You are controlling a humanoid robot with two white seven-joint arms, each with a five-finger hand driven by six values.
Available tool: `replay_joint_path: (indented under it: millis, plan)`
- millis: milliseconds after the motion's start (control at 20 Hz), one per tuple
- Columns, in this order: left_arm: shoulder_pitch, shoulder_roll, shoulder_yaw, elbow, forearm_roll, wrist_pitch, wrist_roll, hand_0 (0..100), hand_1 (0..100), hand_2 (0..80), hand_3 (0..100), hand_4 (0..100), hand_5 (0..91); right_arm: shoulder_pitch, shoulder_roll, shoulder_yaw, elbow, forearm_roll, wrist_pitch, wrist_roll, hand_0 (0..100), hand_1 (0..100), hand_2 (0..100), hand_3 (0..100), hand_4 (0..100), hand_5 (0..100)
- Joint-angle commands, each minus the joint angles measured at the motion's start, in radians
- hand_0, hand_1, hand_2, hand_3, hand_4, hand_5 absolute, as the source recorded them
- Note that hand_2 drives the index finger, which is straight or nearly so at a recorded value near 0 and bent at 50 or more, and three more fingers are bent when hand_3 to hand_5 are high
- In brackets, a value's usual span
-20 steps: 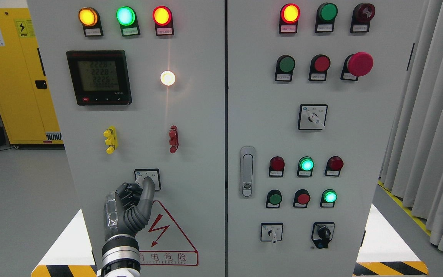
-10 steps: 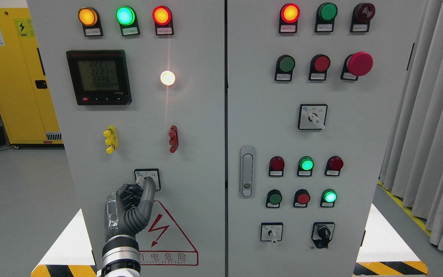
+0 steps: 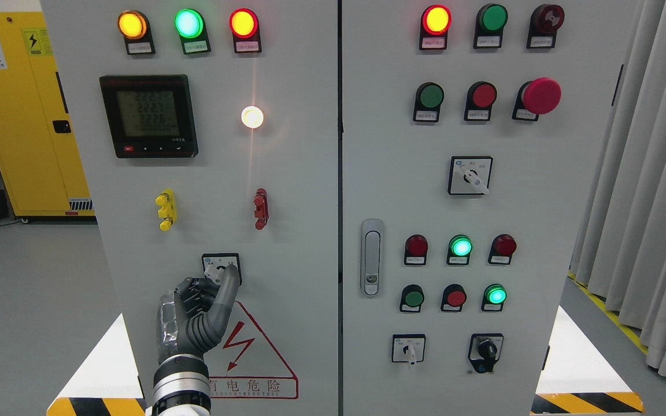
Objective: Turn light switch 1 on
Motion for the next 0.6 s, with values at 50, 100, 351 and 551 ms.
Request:
replay_joint_path:
  millis: [50, 100, 351, 551]
  plan:
    - [0.028, 0.003, 0.0, -0.045, 0.003, -0.015, -0.002, 5, 48, 64.3, 96, 90, 85.7, 0.0, 0.0, 0.0, 0.0, 0.0, -0.001, 0.001, 0, 50, 4, 0, 0, 0]
    - [0.031, 0.003, 0.0, -0.056, 0.003, -0.018, -0.002, 5, 48, 64.3, 96, 90, 85.7, 0.0, 0.0, 0.0, 0.0, 0.0, -0.001, 0.001, 0, 50, 4, 0, 0, 0]
    - [0.055, 0.005, 0.0, -0.065, 0.003, -0.02, -0.002, 3, 47, 65.3, 97, 90, 85.6, 0.0, 0.0, 0.0, 0.0, 0.0, -0.001, -0.001, 0, 50, 4, 0, 0, 0]
    - [0.084, 0.008, 0.0, -0.092, 0.004, -0.02, -0.002, 2, 47, 66.0, 97, 90, 85.5, 0.0, 0.0, 0.0, 0.0, 0.0, -0.001, 0.001, 0, 50, 4, 0, 0, 0]
